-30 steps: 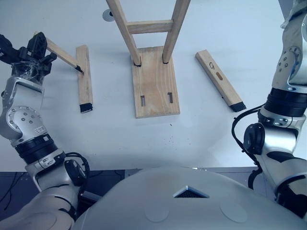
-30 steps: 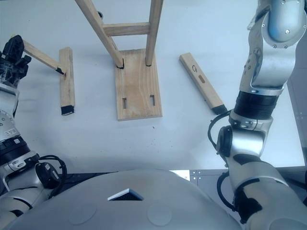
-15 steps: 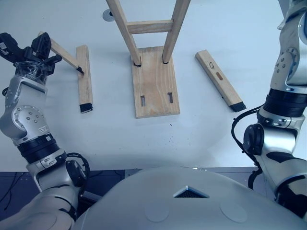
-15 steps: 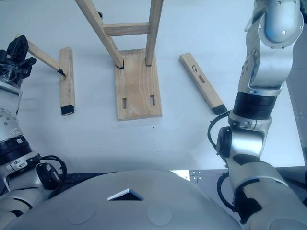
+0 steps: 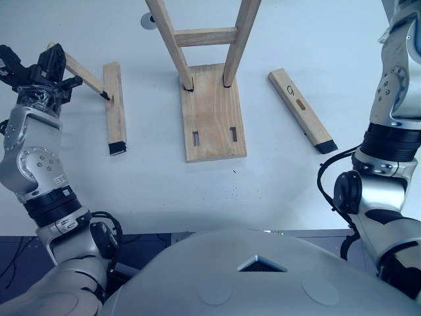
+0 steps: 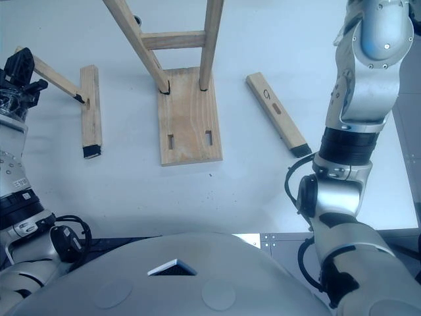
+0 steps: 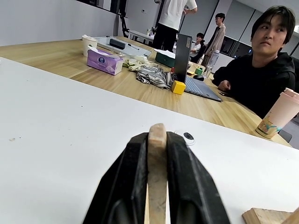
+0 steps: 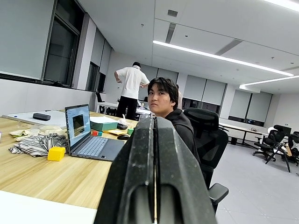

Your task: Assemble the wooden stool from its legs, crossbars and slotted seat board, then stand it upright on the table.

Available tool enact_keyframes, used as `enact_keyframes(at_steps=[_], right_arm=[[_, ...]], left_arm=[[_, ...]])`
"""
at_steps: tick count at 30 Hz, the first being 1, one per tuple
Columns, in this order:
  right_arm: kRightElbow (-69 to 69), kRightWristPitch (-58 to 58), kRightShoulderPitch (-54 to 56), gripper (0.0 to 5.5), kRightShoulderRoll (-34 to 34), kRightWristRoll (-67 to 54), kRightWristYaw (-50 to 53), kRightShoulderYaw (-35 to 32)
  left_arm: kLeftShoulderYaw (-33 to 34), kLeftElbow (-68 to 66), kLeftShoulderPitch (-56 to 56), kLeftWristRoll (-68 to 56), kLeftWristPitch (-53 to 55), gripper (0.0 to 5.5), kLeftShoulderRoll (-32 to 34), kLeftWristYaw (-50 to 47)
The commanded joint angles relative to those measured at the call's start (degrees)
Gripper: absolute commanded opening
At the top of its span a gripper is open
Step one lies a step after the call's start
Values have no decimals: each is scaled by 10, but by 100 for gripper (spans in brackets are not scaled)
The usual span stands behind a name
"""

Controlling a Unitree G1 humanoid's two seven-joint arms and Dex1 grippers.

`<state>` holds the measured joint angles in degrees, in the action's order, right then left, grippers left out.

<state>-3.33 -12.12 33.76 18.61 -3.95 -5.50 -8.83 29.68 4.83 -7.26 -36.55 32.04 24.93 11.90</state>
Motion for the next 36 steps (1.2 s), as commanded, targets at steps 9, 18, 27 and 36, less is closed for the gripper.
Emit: enact_keyframes(at_steps=[9, 18, 27, 36], right_arm=[[4, -7, -1, 0, 3, 8, -5, 6], [1, -8, -4, 0, 3, 10, -5, 9], [-1, -3, -11, 0, 2, 16, -7, 12], [11, 2, -5, 0, 2, 22, -7, 15]], left_arm=[[-12, -9, 7, 26, -9, 37, -2, 4], [-67, -24, 54, 111, -79, 37, -14, 6], [-128, -192, 187, 225, -297, 37, -41, 48], [-135, -222, 163, 214, -306, 74, -4, 83]])
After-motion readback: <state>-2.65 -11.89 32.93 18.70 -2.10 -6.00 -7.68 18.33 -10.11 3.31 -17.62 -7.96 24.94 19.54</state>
